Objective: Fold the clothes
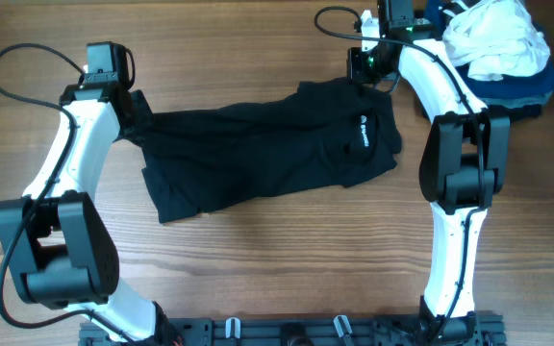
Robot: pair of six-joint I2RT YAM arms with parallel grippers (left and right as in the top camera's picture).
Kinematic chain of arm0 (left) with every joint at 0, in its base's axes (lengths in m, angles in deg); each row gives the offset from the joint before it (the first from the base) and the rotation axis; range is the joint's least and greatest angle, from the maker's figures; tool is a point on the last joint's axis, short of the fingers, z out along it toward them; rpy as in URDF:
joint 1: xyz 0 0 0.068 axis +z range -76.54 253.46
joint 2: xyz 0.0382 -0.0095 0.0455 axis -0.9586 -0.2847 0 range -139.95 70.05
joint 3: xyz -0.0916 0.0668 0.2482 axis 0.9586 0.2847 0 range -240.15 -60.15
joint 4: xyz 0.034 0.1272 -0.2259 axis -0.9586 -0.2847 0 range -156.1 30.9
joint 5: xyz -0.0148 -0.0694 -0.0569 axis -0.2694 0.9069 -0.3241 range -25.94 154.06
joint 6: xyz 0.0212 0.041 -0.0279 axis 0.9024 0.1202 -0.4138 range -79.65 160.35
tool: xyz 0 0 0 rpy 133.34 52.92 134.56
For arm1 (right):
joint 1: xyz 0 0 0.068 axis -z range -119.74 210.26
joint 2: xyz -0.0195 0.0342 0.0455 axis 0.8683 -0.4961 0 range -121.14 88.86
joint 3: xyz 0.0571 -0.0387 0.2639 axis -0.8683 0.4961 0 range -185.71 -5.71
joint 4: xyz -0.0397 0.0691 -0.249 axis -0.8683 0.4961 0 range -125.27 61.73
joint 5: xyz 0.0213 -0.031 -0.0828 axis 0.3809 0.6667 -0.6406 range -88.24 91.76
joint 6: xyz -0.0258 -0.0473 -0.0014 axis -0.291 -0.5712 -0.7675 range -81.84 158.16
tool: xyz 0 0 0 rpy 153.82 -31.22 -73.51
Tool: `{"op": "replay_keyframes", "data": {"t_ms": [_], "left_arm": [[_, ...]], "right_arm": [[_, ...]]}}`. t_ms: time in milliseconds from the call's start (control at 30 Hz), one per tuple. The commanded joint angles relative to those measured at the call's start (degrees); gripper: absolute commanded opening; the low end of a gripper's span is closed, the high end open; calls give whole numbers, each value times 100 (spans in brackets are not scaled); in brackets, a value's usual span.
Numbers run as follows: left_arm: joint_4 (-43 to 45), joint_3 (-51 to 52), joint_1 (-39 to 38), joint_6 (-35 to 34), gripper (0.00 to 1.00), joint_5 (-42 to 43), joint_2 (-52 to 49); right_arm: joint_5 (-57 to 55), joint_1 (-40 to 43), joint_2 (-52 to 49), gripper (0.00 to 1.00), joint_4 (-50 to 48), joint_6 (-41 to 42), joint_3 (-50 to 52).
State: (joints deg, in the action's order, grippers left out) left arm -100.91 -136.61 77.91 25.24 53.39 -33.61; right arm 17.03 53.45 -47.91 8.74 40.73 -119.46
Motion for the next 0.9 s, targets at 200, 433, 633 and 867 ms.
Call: {"op": "replay_keyframes", "data": {"t_ms": [200,433,633,867], "left_arm": [[251,-409,61,120,4,-140,409],[199,-520,59,120,4,-138,857],[-20,-520,59,120,4,-70,1174],[-975,-518,59,116,4,-28,1526]], "right_arm": [[151,52,610,4,-96,-111,-452],[308,52,911,4,-50,-278,-710],[496,52,1187,4,96,-415,-732],[645,52,1707,4,1606,-660,-732]]}}
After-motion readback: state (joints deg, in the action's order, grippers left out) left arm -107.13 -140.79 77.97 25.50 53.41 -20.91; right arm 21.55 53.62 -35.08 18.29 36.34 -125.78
